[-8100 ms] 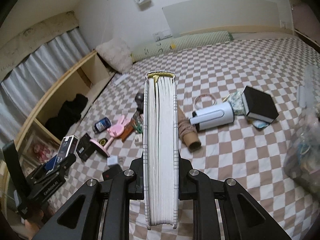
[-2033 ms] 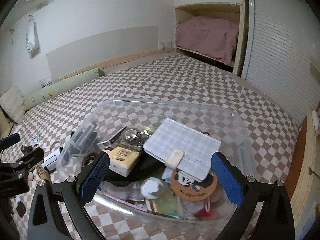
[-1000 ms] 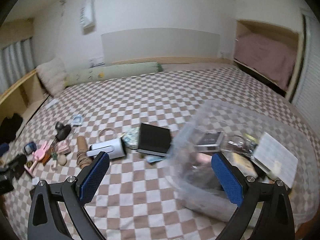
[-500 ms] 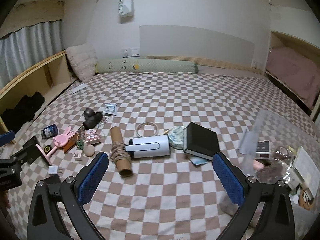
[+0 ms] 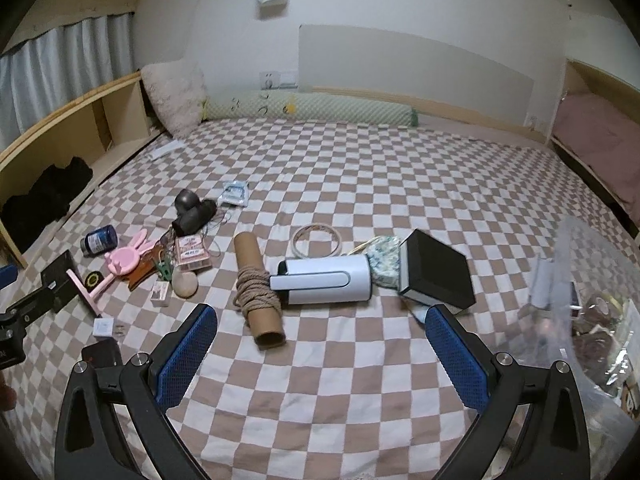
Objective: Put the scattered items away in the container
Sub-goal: 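Move the left tool down toward the black power bank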
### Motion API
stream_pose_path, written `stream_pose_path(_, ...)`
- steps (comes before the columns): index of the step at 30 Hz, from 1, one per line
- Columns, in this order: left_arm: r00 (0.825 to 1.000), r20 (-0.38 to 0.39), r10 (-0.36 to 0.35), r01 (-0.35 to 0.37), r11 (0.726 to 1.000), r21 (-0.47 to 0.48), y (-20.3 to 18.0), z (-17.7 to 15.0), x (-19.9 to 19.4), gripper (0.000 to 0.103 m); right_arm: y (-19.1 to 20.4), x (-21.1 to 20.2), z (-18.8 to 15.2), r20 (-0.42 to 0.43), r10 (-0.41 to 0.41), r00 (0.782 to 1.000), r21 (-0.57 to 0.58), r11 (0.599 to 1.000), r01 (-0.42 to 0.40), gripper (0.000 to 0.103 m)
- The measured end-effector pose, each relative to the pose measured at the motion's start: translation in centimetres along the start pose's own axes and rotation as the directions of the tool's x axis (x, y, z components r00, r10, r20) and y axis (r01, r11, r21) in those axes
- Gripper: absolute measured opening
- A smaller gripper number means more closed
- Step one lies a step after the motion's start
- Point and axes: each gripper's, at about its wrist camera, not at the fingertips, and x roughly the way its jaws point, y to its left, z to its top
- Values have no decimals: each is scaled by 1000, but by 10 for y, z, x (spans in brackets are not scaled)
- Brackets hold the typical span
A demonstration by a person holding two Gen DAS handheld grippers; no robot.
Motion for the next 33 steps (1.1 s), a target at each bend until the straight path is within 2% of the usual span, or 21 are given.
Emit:
stream_pose_path(10, 988, -152, 31, -33, 999, -11, 36, -22, 40, 103, 34, 37, -14, -134, 50, 990, -83, 995, -62, 103)
stream_pose_path(18, 964, -257, 64, -68, 998, -6, 54, -44, 77, 103, 53, 60, -23, -200, 93, 975, -85, 990, -112, 103)
stream_pose_path(28, 919, -386, 75, -72, 997, 22, 56, -68, 128, 103, 66, 68, -28, -240, 130, 962, -126, 978, -164, 103)
stream_pose_path(31, 911, -407, 64, -66, 998, 9, 57, -70, 140, 103, 64, 69, -27, -253, 146, 956, -112, 977, -179, 103)
stream_pose_path(33, 909, -416, 33, -45, 999, -19, 58, -71, 145, 103, 62, 68, -27, -257, 154, 954, -106, 977, -187, 103)
